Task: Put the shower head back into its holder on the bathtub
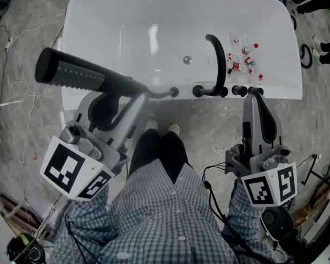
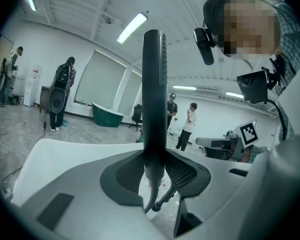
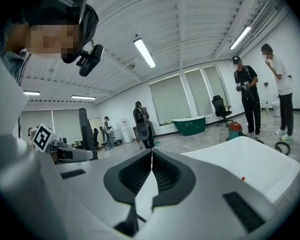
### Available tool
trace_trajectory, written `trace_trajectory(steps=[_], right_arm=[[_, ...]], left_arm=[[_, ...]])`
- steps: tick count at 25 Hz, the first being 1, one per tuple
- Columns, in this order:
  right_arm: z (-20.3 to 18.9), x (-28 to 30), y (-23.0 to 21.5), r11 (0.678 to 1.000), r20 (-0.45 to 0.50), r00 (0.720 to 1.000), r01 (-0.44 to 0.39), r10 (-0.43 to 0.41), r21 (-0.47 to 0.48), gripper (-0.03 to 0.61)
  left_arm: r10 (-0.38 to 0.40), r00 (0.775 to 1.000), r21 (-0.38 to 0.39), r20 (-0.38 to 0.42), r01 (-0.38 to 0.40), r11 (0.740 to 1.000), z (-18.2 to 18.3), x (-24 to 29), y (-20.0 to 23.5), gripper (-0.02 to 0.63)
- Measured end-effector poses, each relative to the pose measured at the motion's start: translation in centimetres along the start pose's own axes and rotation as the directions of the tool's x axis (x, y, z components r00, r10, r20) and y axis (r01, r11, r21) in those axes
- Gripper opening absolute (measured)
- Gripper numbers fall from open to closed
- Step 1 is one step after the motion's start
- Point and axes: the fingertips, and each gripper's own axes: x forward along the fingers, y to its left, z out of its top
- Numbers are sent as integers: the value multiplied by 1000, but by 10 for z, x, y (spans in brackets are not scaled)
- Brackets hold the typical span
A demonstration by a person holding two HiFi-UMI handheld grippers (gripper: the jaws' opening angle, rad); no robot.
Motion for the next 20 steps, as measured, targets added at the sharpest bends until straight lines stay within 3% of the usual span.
trace_trajectory(steps=[20], right_arm=[[-38,9,-17,1000,-76,997,-1,3,27,15]], left_arm=[[-47,998,-12,-38,47,999,-39,33,2,138]])
